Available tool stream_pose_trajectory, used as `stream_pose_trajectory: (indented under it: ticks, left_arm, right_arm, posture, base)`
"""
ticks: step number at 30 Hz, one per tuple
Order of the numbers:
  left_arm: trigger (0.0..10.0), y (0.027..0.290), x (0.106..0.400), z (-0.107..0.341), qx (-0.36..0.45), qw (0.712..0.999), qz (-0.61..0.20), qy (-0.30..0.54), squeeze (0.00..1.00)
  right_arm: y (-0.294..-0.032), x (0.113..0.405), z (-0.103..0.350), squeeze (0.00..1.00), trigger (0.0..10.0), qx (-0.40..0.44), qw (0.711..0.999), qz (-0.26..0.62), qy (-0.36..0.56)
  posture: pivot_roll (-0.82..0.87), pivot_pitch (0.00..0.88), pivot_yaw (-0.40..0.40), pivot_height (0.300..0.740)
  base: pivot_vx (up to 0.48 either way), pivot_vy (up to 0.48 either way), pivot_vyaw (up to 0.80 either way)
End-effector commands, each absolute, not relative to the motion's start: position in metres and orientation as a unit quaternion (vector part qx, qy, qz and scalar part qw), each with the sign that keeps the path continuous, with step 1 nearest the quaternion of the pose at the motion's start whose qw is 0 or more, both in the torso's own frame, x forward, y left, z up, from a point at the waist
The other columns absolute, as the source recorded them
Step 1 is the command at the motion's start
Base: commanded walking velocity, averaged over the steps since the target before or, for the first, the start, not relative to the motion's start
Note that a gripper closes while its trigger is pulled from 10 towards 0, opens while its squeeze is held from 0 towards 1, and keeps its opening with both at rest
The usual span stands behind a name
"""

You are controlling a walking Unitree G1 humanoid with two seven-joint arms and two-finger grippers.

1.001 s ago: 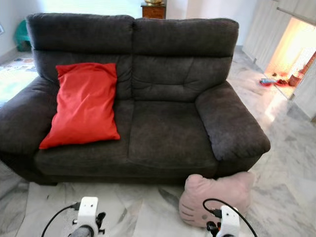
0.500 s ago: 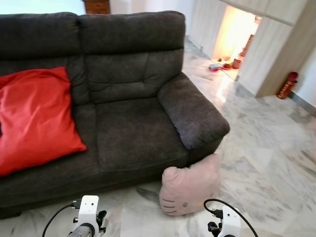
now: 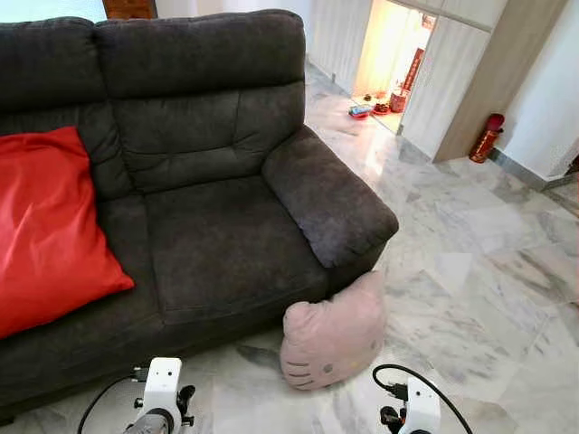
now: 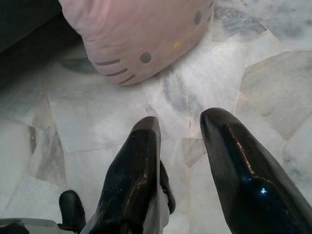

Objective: Move the pillow to the sofa from floor

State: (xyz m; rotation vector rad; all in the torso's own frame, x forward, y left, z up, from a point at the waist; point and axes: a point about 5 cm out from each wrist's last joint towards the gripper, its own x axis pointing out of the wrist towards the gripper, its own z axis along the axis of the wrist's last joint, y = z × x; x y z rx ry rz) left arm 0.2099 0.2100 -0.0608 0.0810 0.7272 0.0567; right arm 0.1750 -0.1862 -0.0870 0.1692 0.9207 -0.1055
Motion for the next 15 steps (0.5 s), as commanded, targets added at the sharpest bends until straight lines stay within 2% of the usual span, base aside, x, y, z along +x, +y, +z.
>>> stream_pose_trajectory:
  ticks: [1, 5, 10, 15]
  left_arm:
    - [10.0, 0.2117, 0.2097, -0.061, 0.039, 0.932, 0.032, 0.358, 0.0]
    - [10.0, 0.2117, 0.2099, -0.0608, 0.042, 0.932, 0.03, 0.358, 0.0]
    - [10.0, 0.2111, 0.21, -0.061, 0.048, 0.931, 0.028, 0.36, 0.0]
    - [10.0, 0.2098, 0.2102, -0.0611, 0.046, 0.931, 0.026, 0.36, 0.0]
  right_arm:
    - [-0.1891, 0.1749, -0.0868, 0.0, 10.0, 0.085, 0.89, -0.059, 0.444]
    - [-0.1894, 0.175, -0.0868, 0.0, 10.0, 0.085, 0.89, -0.06, 0.444]
    - [-0.1906, 0.1745, -0.0868, 0.0, 10.0, 0.086, 0.89, -0.063, 0.444]
    - [-0.1906, 0.1739, -0.0871, 0.0, 10.0, 0.086, 0.889, -0.064, 0.444]
  posture:
    - [0.02, 0.0, -0.063, 0.736]
    - [0.02, 0.0, -0.062, 0.736]
    - [0.01, 0.0, -0.062, 0.736]
    - [0.01, 0.0, -0.059, 0.736]
  base:
    - [0.0, 0.0, -0.76]
    - [0.0, 0.0, -0.76]
    - [0.0, -0.389, -0.76]
    - [0.0, 0.0, -0.76]
